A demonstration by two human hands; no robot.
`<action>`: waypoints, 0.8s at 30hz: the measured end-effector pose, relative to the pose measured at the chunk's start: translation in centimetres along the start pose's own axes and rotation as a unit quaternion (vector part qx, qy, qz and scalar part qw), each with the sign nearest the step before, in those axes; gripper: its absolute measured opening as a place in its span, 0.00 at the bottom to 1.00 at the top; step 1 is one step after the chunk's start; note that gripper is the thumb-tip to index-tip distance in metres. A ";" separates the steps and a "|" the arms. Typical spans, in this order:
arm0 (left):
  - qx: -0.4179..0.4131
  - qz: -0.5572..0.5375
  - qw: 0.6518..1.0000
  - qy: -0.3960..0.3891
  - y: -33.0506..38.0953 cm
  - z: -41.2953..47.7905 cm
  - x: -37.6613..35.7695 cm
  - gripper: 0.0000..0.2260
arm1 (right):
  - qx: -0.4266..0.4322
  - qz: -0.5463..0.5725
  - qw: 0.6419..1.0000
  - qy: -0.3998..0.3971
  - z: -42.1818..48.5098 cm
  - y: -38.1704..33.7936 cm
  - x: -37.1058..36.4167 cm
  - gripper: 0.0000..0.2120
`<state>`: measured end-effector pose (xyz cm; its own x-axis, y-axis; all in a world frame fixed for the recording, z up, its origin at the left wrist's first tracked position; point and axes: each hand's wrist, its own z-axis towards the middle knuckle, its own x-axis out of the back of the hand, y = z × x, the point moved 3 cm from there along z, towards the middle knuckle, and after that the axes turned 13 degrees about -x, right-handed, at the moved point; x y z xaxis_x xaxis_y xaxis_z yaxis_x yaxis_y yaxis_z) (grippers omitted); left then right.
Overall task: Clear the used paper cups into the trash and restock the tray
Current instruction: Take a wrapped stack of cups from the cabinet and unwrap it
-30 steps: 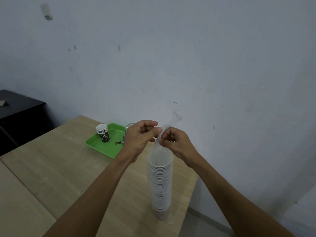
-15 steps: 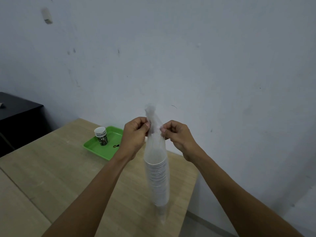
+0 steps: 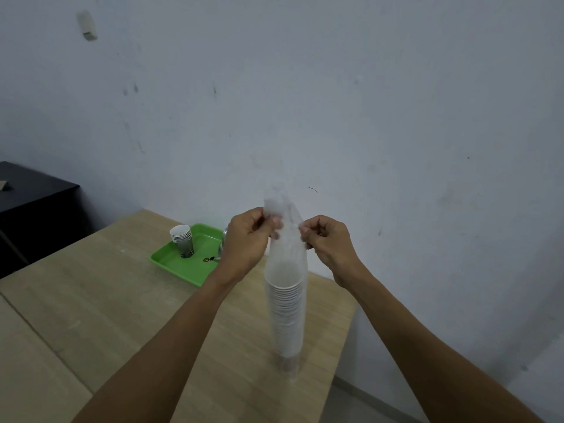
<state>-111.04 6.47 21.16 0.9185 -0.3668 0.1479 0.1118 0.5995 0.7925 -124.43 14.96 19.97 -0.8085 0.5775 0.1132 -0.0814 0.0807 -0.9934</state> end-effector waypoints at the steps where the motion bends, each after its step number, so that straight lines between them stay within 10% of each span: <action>1: 0.009 -0.005 1.000 0.007 -0.2 0.1 0.1 0.08 | 0.002 -0.003 1.000 0.016 0.1 0.1 0.3 0.07; 14: -0.025 -0.102 0.994 0.035 -1.9 -1.2 0.1 0.11 | 0.002 0.056 0.997 0.051 -0.4 2.2 1.9 0.03; 20: 0.067 -0.012 0.988 -0.141 -8.6 -6.5 -1.9 0.51 | -0.059 0.030 0.998 -0.021 -2.0 7.2 0.7 0.27; 24: 0.061 -0.052 0.987 -0.139 -9.9 -8.6 -3.4 0.46 | -0.063 0.045 0.994 -0.078 -2.6 9.4 -0.5 0.22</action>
<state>-112.02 7.84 7.72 0.7623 -0.6139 0.2051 0.1383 0.4641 0.8749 -123.28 17.53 10.63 -0.8907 0.4545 0.0097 0.0610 0.1406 -0.9882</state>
